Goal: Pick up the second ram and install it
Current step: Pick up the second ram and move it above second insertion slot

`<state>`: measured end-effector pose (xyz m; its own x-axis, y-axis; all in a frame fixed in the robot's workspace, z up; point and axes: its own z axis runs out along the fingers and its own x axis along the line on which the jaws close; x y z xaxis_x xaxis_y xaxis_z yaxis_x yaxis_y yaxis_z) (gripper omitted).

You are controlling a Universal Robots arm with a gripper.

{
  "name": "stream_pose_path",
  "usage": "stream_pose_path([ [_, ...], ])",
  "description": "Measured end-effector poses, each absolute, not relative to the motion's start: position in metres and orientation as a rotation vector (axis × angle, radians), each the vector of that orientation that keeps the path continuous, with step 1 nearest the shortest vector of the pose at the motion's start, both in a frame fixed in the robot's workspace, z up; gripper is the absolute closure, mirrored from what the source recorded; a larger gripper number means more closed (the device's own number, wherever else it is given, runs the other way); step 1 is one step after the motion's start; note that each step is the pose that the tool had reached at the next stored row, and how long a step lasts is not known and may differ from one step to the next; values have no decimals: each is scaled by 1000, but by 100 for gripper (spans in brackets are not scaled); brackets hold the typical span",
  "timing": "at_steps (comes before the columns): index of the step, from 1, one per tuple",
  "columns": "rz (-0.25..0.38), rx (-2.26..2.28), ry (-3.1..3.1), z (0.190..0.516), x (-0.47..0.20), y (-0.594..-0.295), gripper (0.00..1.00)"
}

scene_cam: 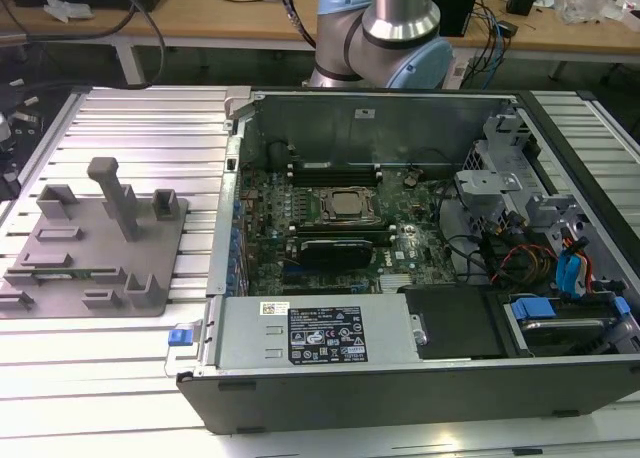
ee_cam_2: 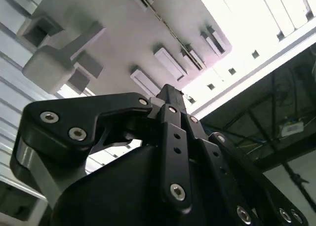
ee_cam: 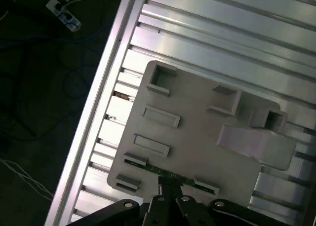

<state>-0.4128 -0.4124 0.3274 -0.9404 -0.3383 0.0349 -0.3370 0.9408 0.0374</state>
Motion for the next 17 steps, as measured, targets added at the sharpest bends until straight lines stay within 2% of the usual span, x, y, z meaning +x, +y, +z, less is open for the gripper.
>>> stream_pose_path([
  [17, -28, 1388, -2765, 325, -413, -412, 92],
])
